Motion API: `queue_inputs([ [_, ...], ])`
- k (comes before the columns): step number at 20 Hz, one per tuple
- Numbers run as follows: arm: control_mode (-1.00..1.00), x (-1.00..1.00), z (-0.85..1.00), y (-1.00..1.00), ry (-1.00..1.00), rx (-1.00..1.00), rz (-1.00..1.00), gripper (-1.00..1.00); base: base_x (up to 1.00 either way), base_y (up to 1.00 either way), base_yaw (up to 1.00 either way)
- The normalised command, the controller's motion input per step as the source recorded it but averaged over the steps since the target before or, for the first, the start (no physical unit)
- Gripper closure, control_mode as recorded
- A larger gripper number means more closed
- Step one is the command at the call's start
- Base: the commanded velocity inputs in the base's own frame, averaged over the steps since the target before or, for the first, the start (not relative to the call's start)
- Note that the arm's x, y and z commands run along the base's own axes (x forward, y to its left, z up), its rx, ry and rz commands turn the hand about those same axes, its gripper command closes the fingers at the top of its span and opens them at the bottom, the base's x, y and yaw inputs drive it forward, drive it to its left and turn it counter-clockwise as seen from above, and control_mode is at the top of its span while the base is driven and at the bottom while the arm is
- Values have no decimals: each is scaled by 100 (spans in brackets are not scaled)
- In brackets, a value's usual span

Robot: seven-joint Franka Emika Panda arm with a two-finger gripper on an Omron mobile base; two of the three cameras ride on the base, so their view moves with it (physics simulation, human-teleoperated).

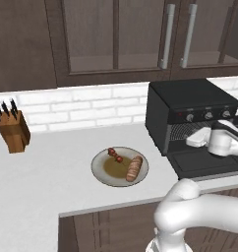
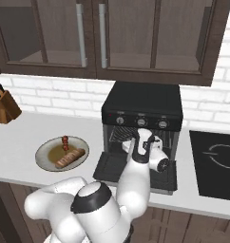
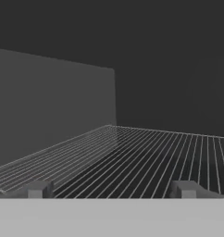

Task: Pick up the kebab skewer and baguette bread, and place them inside the toaster oven. Close the toaster oven door and start by setting the timer.

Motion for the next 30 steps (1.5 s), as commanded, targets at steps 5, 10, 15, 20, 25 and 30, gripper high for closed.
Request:
queue_inputs([
  [5,-100,23,-23,0,0,0,-2,-100,0,0,0],
  [10,-100,9,-37,0,2,0,-1,-100,0,0,0],
  [15,-100,-38,-88,-3,11,0,0,-100,0,0,0],
  [20,-100,-79,-97,0,17,0,0,-100,0,0,0],
  [25,-100,-100,-89,0,13,-1,-1,-100,0,0,0],
  [30,-100,-100,-68,0,20,-1,0,-100,0,0,0],
])
